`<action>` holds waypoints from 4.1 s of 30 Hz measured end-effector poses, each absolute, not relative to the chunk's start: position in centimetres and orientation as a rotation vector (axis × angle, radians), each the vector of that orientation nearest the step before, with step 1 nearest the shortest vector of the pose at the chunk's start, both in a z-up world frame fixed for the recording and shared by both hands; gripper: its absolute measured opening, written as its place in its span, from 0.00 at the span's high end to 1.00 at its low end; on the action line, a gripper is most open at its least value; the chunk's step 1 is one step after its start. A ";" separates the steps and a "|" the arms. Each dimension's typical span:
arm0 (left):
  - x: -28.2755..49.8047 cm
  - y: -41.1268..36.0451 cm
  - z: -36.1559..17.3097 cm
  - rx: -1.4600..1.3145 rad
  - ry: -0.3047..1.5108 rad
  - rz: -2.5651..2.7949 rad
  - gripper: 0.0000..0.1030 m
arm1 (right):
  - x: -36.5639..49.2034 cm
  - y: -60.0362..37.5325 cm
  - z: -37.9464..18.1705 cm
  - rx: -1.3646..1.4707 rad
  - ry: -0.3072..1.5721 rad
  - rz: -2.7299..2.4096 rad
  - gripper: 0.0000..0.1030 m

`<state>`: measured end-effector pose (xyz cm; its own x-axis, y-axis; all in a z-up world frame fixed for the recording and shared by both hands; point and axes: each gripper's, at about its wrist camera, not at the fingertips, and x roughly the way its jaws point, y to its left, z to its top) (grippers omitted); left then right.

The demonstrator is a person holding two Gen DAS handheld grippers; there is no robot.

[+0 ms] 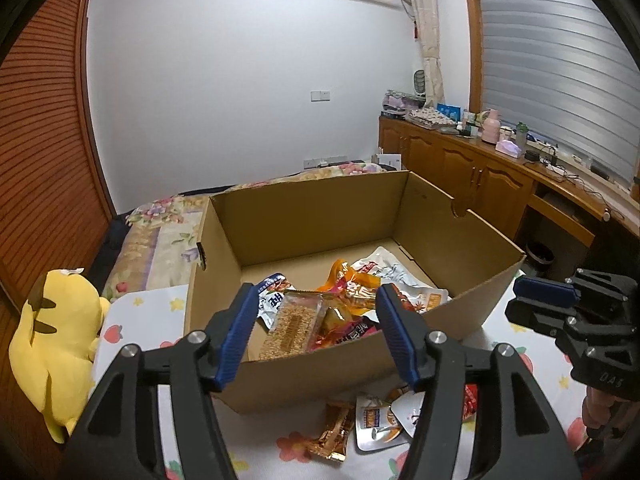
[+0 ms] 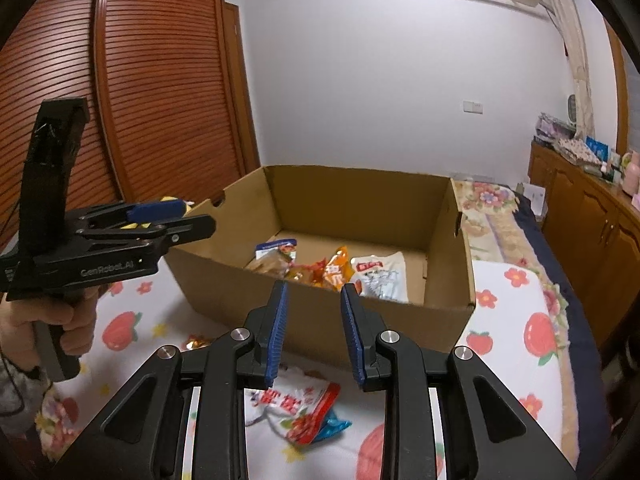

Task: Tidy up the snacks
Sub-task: 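Move both tools back over the remaining packets on the table, then grasp the white duck-neck pouch with the right gripper, then grasp the gold candy packet with the left gripper while the right gripper holds the pouch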

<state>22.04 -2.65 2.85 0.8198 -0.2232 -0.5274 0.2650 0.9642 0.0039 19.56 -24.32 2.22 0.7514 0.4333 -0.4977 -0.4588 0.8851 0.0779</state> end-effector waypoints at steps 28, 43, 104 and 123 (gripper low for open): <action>17.7 -2.2 0.1 0.082 0.525 -0.237 0.10 | 16.5 -25.5 -0.2 -0.033 0.517 0.414 0.04; 17.2 -0.6 -5.1 0.036 0.659 -0.238 0.10 | 17.0 -24.7 -2.8 -0.051 0.616 0.466 0.04; 18.2 0.1 -8.0 0.054 0.774 -0.225 0.10 | 16.2 -22.8 -5.7 -0.122 0.768 0.579 0.87; 20.3 -2.9 -7.9 0.099 0.816 -0.273 0.37 | 15.5 -27.3 -4.8 0.014 0.709 0.516 0.88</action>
<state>20.29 -2.94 -7.90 0.6526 -0.2021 -0.7302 0.2783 0.9603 -0.0171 15.52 -27.30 -4.82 0.6397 0.4566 -0.6183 -0.4476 0.8752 0.1833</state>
